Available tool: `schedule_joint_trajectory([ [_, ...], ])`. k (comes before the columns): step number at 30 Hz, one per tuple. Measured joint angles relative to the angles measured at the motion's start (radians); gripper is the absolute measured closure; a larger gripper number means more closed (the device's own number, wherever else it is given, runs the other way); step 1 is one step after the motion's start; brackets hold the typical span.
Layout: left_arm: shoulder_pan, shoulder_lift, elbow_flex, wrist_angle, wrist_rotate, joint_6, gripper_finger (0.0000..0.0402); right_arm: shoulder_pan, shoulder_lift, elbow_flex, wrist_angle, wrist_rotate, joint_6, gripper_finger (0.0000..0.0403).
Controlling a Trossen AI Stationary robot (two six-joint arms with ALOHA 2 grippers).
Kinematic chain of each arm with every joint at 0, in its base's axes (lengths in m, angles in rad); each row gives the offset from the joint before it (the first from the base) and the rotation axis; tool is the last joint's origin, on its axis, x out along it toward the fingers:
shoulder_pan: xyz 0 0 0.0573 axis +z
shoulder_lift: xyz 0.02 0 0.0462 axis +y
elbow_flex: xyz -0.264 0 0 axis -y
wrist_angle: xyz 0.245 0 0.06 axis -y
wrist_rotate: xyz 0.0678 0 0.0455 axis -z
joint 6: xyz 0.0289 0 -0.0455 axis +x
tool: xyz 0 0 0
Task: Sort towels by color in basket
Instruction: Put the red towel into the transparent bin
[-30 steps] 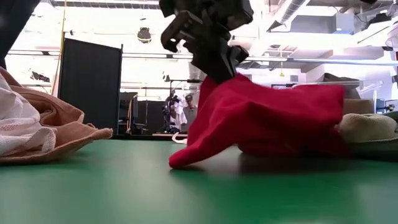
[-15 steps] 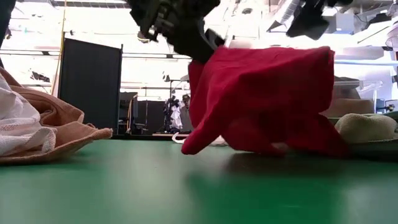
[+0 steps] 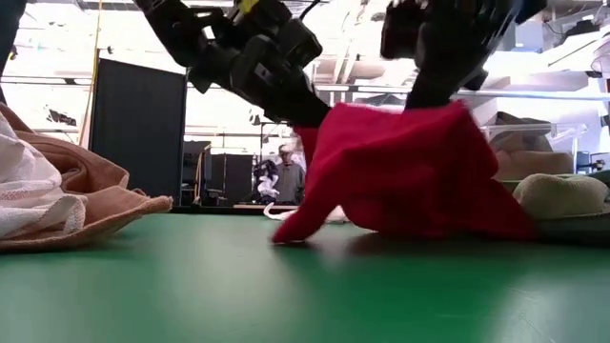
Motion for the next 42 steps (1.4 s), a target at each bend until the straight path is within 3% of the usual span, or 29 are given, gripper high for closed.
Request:
schedule_joint_trajectory([
  [17, 0.0, 0.002, -0.011, -0.08, -0.032, 0.003, 0.0394, -0.112, 0.281, 0.002, 0.123, -0.039, -0.099, 0.0086],
  [22, 0.0, 0.054, -0.01, -0.075, -0.023, 0.002, 0.0394, -0.135, 0.32, 0.004, 0.169, -0.042, -0.097, 0.0098],
  [28, 0.0, 0.137, -0.009, -0.038, -0.025, -0.025, 0.0394, -0.143, 0.334, 0.006, 0.197, -0.041, -0.091, 0.017],
  [35, 0.0, 0.153, -0.009, -0.019, -0.025, -0.026, 0.0391, -0.143, 0.337, 0.005, 0.211, -0.039, -0.114, 0.0362],
  [42, -0.005, 0.153, -0.009, -0.026, -0.025, -0.032, 0.035, -0.127, 0.287, 0.001, 0.185, -0.041, -0.104, 0.0374],
])
